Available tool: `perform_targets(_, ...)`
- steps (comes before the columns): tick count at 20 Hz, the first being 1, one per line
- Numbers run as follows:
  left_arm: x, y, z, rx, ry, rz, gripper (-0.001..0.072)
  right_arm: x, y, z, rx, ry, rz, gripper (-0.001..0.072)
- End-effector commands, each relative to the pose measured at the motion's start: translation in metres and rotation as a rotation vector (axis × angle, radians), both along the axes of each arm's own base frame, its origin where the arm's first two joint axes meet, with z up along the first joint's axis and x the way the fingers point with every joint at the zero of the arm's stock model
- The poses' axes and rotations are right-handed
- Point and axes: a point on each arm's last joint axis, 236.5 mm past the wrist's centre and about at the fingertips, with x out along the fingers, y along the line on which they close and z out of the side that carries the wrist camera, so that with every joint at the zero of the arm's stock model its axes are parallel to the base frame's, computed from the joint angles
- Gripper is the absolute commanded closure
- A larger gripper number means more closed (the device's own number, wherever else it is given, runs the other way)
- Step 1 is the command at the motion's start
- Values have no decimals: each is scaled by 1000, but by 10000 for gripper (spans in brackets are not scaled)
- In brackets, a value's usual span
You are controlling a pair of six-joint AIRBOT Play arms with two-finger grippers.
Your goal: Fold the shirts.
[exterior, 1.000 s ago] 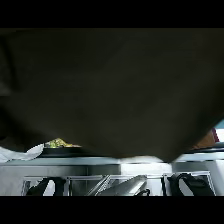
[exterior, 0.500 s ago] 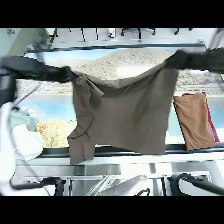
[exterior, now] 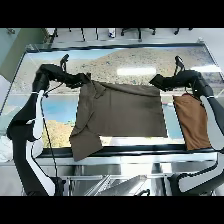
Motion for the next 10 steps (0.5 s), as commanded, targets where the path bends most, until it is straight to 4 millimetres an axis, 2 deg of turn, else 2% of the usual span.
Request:
perform_targets(1, -33, 43, 29, -8, 79, -16, 6, -41, -33, 11, -36, 110, 72, 210)
perform_targets(3, -72, 66, 46, -1, 151, -33, 7, -83, -58, 13, -81, 219, 116, 217)
perform_targets(5, -124, 87, 39, 77, 271, -50, 7, -132, -70, -2, -99, 347, 166, 217)
perform_targets(8, -213, 108, 0, 210, 450, -75, 7, -194, -70, -31, -44, 454, 202, 217)
perform_targets(10, -269, 103, -28, 213, 536, -118, 7, -225, -79, -45, -8, 496, 177, 217)
